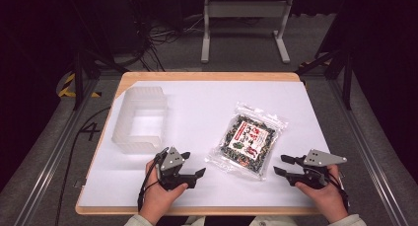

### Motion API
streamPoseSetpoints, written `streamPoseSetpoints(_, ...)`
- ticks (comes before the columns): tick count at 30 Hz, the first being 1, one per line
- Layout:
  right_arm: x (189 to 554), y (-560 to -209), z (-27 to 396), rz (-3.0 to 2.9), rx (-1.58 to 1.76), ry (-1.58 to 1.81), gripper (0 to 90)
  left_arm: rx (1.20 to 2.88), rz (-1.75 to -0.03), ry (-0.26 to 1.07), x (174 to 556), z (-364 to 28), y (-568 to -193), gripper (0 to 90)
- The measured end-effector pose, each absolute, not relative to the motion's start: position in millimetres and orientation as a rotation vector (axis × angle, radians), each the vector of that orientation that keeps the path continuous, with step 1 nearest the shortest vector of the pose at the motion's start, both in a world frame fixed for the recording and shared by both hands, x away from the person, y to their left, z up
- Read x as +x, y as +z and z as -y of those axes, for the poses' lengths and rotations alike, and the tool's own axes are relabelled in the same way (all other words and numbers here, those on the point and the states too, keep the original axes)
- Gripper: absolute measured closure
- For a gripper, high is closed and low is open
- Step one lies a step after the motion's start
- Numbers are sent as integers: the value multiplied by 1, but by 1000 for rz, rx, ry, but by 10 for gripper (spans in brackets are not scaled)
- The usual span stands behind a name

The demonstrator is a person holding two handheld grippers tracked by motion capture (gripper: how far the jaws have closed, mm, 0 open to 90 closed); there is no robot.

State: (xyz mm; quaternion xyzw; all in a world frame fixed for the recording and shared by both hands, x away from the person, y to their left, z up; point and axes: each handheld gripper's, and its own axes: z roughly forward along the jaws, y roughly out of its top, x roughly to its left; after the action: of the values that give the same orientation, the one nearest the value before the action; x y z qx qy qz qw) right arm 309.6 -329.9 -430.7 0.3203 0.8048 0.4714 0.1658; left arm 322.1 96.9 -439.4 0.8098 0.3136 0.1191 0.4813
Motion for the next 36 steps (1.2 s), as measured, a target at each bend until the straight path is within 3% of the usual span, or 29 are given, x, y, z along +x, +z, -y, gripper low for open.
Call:
streamPoseSetpoints(19, 313, -420, 329, -2265, 912, 1394, 504, 1978, -722, 317, 321, -95, -439, 182)
streamPoseSetpoints(36, 343, -395, 328, -2259, 893, 1361, 470, 1917, -705, 273, 322, -97, -438, 128)
